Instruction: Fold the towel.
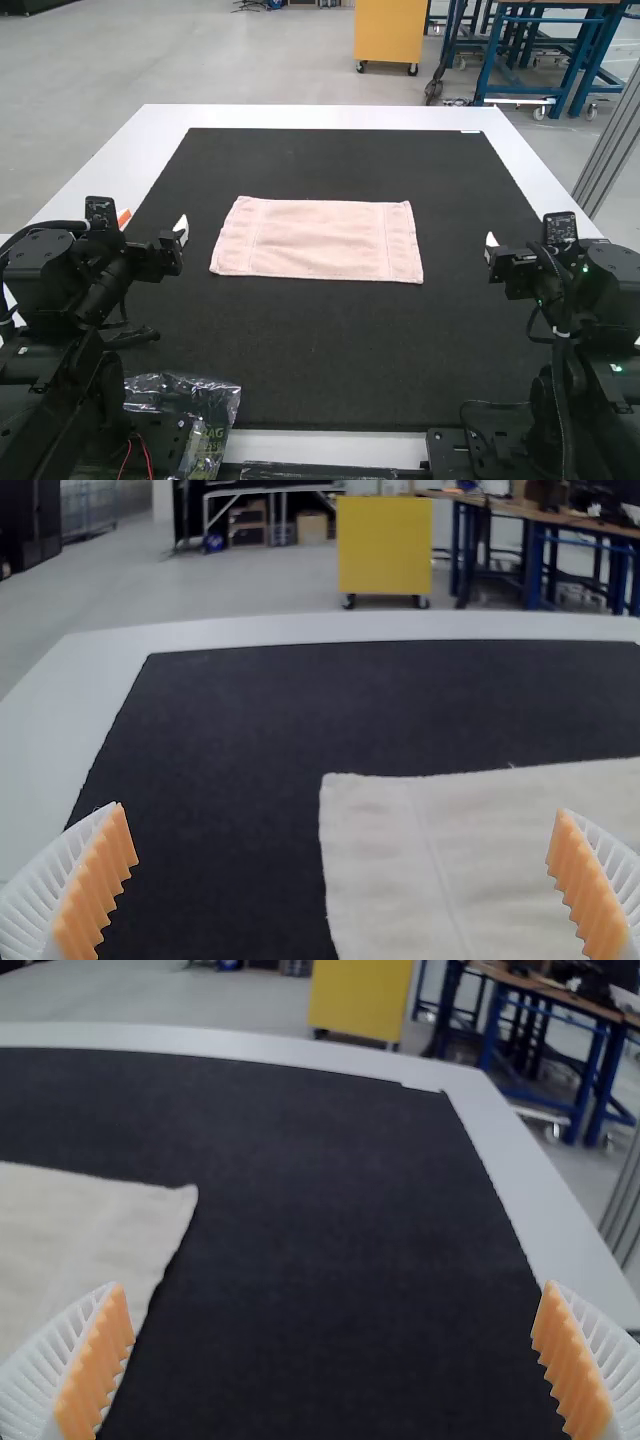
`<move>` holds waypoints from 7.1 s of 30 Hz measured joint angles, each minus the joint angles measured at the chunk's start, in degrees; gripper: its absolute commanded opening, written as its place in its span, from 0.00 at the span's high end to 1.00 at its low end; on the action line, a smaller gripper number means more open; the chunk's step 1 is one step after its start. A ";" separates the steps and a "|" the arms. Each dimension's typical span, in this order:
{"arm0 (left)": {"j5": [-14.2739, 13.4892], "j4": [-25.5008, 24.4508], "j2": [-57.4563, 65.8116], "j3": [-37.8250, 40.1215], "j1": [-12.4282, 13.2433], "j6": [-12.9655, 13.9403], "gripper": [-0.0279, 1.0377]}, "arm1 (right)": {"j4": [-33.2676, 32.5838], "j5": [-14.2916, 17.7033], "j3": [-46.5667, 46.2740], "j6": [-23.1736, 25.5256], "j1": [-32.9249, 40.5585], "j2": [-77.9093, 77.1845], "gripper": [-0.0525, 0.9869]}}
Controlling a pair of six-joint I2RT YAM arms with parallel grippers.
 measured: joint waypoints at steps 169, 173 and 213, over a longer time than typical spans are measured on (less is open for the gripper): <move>9.88 30.82 127.40 61.77 -0.24 11.34 0.95 | 29.86 -10.88 66.51 5.44 10.64 128.80 0.97; 10.32 30.86 127.75 62.45 -0.37 11.30 0.95 | 29.88 -11.13 66.51 5.68 10.54 128.80 0.97; 16.39 10.97 101.77 48.11 3.91 13.57 0.95 | 19.45 -20.59 47.45 9.09 7.76 104.32 0.97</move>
